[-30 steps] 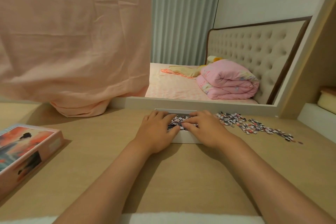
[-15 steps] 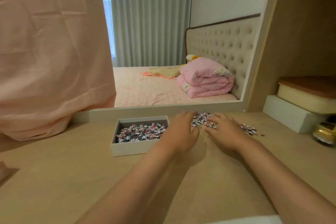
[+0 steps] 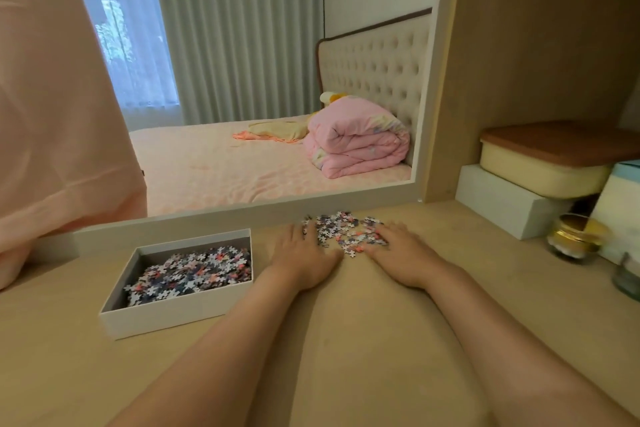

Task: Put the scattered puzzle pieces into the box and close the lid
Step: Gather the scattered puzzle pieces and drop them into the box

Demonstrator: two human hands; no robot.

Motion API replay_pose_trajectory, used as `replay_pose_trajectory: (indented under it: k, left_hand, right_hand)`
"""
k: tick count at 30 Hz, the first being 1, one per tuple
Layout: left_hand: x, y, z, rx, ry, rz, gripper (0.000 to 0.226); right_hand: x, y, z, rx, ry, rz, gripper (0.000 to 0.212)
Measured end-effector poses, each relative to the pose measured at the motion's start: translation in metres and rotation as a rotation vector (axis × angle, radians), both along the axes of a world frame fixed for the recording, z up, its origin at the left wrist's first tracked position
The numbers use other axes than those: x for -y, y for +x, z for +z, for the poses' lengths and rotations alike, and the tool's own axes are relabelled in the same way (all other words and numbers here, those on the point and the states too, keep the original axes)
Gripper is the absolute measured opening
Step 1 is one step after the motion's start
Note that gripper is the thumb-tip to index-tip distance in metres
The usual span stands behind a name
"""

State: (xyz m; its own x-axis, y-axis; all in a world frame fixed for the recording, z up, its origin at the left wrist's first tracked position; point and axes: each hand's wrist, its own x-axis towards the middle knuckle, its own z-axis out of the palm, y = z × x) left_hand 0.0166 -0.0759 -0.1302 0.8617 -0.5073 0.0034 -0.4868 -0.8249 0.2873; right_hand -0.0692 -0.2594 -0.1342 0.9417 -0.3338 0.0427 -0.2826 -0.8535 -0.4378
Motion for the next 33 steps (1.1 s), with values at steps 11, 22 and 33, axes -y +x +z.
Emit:
replay_pose_trajectory:
  k: [11,22,33]
  left_hand:
    - [0.022,0.032,-0.006,0.092,-0.223,-0.071,0.066]
    - [0.017,0.035,-0.009,0.166,-0.389,0.003,0.049]
    - [0.015,0.033,-0.009,0.193,-0.345,0.091,0.049]
  right_hand:
    - [0.005,0.055,-0.005,0.075,0.016,0.111,0.058]
    - [-0.006,0.074,0.002,0.158,0.194,0.243,0.041]
    - [-0.010,0.078,0.003,0.070,0.176,0.291,0.048]
